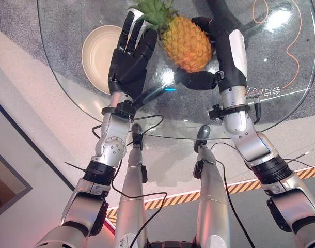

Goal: Pick up the fruit to the plate

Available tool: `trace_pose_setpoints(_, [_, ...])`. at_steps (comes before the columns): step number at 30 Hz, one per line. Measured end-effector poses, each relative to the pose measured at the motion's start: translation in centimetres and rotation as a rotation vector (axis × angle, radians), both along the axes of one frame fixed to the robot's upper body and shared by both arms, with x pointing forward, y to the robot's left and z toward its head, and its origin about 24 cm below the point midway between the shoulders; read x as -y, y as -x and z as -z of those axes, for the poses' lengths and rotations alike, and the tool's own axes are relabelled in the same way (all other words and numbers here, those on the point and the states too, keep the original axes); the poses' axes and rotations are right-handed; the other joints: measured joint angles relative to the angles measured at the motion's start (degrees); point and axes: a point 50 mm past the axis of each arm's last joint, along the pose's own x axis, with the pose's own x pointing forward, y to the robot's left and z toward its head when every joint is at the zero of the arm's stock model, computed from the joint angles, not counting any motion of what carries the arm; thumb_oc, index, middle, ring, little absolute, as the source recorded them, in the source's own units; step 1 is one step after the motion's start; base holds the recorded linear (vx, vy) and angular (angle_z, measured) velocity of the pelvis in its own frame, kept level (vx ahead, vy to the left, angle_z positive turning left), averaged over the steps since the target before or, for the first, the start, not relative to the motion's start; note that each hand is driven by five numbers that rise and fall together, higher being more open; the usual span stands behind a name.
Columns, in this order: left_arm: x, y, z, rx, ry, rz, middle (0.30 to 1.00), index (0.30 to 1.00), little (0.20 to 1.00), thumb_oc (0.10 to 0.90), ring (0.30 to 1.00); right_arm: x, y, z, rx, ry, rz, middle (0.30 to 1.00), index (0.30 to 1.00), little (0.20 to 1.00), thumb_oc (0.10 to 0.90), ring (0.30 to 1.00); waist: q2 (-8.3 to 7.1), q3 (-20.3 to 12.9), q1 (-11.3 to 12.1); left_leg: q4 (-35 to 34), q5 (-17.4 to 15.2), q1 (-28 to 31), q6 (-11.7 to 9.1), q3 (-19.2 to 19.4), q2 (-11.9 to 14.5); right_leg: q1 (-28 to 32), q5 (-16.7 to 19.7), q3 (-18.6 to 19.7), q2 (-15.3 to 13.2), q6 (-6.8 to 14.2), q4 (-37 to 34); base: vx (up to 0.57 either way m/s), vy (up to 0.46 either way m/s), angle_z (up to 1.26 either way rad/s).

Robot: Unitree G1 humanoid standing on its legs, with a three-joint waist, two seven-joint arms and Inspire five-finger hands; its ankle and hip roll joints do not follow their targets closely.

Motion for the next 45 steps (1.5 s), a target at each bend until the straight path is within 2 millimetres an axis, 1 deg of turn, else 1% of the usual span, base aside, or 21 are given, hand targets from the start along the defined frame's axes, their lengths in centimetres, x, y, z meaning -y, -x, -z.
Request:
trace_pose_setpoints(5, [0.0,0.2,-0.3,0.018,0.014,-0.006,0.900,0.900,0.900,0.800,0.900,-0.1,0.1,-0.2,0.005,0.002,-0.007,0.300,0.300,0.200,0.100,0.300,0.00,0.0,0.0,0.0,0.0,0.0,0.0,0.0,0.0,0.0,0.0,0.0,0.0,0.0,0.0,0.00,0.000,0.00])
trace_pose_setpoints(26, [0.1,0.2,-0.2,-0.009,0.100,0.014,0.900,0.900,0.900,0.800,0.900,-0.4,0.0,-0.7,0.008,0.039,-0.024,0.300,0.300,0.200,0.100,0.300,0.00,0.0,0.1,0.0,0.0,0.0,0.0,0.0,0.0,0.0,0.0,0.0,0.0,0.0,0.0,0.00,0.000,0.00])
trace_pose_setpoints(36, [0.0,0.2,-0.2,-0.011,0.104,0.011,0.900,0.900,0.900,0.800,0.900,-0.2,0.1,-1.3,0.039,0.094,-0.006,0.300,0.300,0.200,0.100,0.300,0.00,0.0,0.1,0.0,0.1,0.0,0.0,0.0,0.0,0.0,0.0,0.0,-0.1,0.0,0.1,0.00,0.000,0.00])
trace_pose_setpoints(45, [0.1,0.1,-0.1,-0.025,0.105,0.004,0.900,0.900,0.900,0.800,0.900,-0.3,0.2,-1.2,0.066,0.085,0.012,0.300,0.300,0.200,0.100,0.300,0.00,0.0,0.0,0.0,0.1,0.0,0.0,0.0,-0.1,0.0,0.0,0.0,-0.1,0.0,0.1,0.00,0.000,0.00])
